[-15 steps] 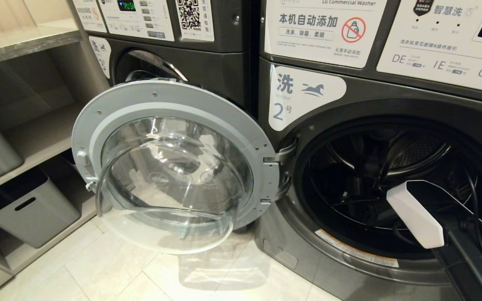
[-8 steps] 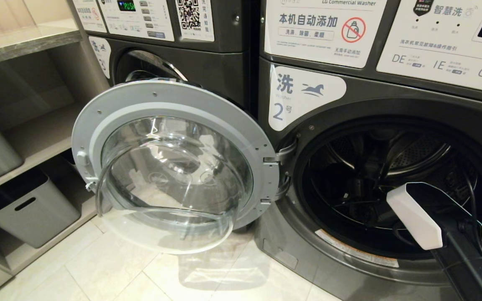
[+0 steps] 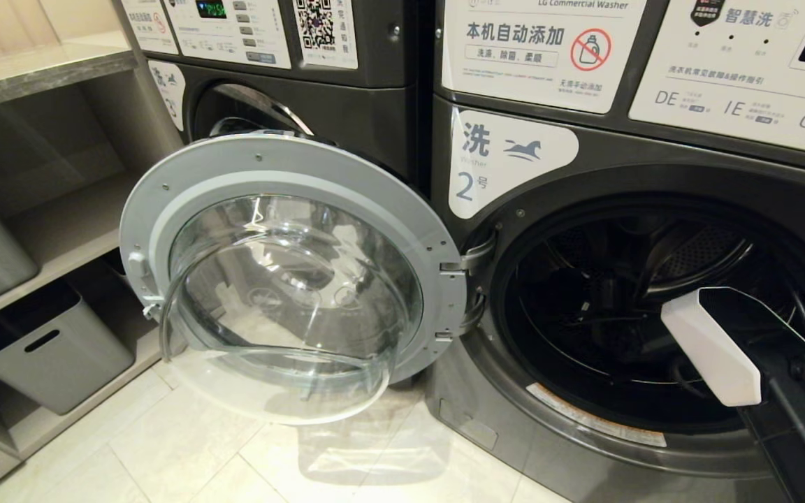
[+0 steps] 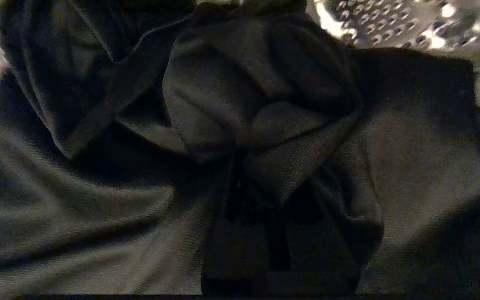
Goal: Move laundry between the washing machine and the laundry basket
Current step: Pick a cloth and place it into the basket
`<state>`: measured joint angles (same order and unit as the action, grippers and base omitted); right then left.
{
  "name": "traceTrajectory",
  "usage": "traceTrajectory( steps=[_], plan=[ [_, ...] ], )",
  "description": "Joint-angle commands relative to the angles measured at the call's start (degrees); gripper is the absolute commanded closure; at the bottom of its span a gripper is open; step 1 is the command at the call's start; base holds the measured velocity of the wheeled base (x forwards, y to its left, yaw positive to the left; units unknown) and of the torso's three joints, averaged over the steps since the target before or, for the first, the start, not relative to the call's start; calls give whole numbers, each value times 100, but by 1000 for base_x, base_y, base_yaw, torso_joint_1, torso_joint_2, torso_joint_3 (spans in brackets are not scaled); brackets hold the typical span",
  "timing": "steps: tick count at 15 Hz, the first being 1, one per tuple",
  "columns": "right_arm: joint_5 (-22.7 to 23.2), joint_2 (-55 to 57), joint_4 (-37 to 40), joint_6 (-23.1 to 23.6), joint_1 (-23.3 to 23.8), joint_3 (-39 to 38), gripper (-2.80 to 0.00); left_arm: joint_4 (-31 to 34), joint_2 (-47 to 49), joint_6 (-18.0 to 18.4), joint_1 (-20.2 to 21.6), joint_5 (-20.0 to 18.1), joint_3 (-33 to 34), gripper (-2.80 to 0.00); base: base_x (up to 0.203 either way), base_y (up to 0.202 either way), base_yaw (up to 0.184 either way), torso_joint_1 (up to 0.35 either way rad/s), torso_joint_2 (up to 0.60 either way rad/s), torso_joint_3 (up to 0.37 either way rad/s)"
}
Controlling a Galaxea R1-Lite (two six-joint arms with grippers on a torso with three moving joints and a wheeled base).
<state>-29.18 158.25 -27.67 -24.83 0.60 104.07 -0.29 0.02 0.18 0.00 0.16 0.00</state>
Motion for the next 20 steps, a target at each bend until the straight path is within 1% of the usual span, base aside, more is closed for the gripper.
traceTrajectory(
  steps=[1, 4, 9, 14, 17, 20],
  plan=[
    [-23, -240, -15, -49, 10, -109, 0, -4, -2, -1, 0, 2, 0, 0, 0, 0, 0, 0, 0, 0],
    [-43, -491, -39, -104, 7, -627, 0, -5, -2, 0, 0, 2, 0, 0, 0, 0, 0, 0, 0, 0],
    [-43, -1387, -308, -370, -61, -1895, 0, -6, -2, -1, 0, 2, 0, 0, 0, 0, 0, 0, 0, 0],
    [-39, -2282, -846, -357, -339, -3251, 0, -6, -2, -1, 0, 2, 0, 0, 0, 0, 0, 0, 0, 0],
    [-30, -2934, -970, -377, -422, -4049, 0, -6, -2, -1, 0, 2, 0, 0, 0, 0, 0, 0, 0, 0],
    [-18, -3640, -1230, -360, -517, -5004, 0, -4, -2, -1, 0, 2, 0, 0, 0, 0, 0, 0, 0, 0]
  ],
)
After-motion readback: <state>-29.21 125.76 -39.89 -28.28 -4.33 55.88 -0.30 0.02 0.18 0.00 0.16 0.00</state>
